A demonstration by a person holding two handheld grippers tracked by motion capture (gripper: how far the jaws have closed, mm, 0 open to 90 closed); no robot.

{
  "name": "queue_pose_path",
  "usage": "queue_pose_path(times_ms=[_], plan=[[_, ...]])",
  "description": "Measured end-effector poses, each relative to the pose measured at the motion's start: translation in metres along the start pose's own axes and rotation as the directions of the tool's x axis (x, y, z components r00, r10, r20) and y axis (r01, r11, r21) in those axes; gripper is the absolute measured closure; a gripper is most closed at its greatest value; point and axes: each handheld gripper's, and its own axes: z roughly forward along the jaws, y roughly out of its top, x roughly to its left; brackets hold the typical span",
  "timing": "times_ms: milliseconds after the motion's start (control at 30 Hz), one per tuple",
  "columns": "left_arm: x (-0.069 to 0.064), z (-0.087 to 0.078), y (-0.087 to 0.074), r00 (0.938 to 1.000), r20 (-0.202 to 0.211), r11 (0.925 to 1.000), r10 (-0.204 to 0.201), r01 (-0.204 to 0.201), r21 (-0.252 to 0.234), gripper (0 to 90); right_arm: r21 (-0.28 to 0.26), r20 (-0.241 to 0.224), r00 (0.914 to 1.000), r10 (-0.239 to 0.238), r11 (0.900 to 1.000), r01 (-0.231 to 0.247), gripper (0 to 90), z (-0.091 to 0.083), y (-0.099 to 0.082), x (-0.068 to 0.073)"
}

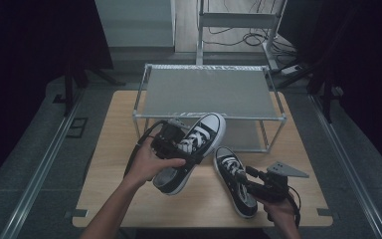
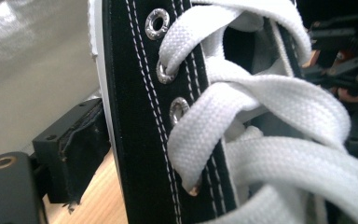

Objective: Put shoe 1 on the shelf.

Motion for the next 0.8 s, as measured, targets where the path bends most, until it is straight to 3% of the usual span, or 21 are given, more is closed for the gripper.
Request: queue_pose_path(times_ms=[333,500,800], plan=[[0.011,-0.015,0.025,0.9995,0.011,0.9992,-0.031,0.031,-0.024,11.3,0.008,-0.005,1.0,-0.002,1.0,0.002,47.6,0.002,-0.001,0.0],[0.016,-0.02,0.043,0.9993,-0.013,0.999,-0.036,0.035,-0.026,11.3,0.016,-0.006,1.0,-0.002,0.9999,0.002,47.5,0.002,-0.002,-0.001],[0.024,-0.016,0.078,0.9979,-0.02,0.9979,-0.061,0.061,-0.022,11.3,0.006,-0.008,1.0,0.003,1.0,-0.003,47.5,0.0,-0.001,-0.002]])
